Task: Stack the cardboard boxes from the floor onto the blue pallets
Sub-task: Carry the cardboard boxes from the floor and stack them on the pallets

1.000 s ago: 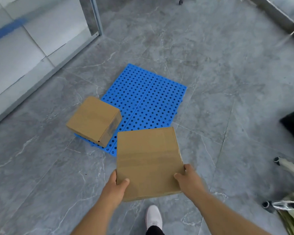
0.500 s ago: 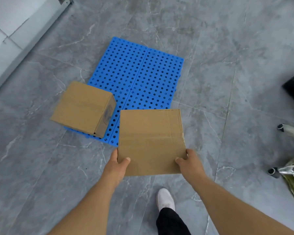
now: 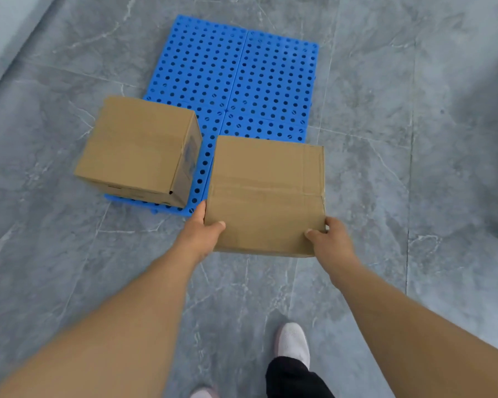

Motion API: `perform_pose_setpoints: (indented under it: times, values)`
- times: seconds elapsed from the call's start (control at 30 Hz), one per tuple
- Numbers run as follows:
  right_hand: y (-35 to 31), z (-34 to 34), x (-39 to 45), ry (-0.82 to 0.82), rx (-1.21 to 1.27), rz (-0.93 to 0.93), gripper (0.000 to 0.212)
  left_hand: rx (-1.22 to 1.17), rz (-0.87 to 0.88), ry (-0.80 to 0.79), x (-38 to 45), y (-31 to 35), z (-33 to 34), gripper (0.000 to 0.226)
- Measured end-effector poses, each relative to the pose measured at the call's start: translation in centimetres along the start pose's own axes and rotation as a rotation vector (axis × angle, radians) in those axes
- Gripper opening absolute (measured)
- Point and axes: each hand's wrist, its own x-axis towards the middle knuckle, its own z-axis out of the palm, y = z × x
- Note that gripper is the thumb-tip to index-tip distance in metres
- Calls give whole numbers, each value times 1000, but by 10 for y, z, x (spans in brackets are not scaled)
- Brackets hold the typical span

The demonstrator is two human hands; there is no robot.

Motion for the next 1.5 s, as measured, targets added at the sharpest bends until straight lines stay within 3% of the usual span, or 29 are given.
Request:
perform_pose_setpoints:
  times: [0.33,0.63,0.73,1.07,1.23,1.5]
  values:
    - [-13,46,85,72,95,-178,45,-13,233,85,110,-1,-1,55]
    - [-13,76,117,100,140,-272,37,66,277,61,154,-9,-10,60]
    - [-4,83,120,106,151,-278,24,79,310,46,159,-14,-10,57]
    - [1,92,121,95,58,-291,14,106,280,79,164,-27,-7,55]
    - [8,96,126,66,60,-255,29,115,217,65,171,-33,1,56]
    - [14,94,139,56,71,-217,33,141,227,62,182,-32,13,56]
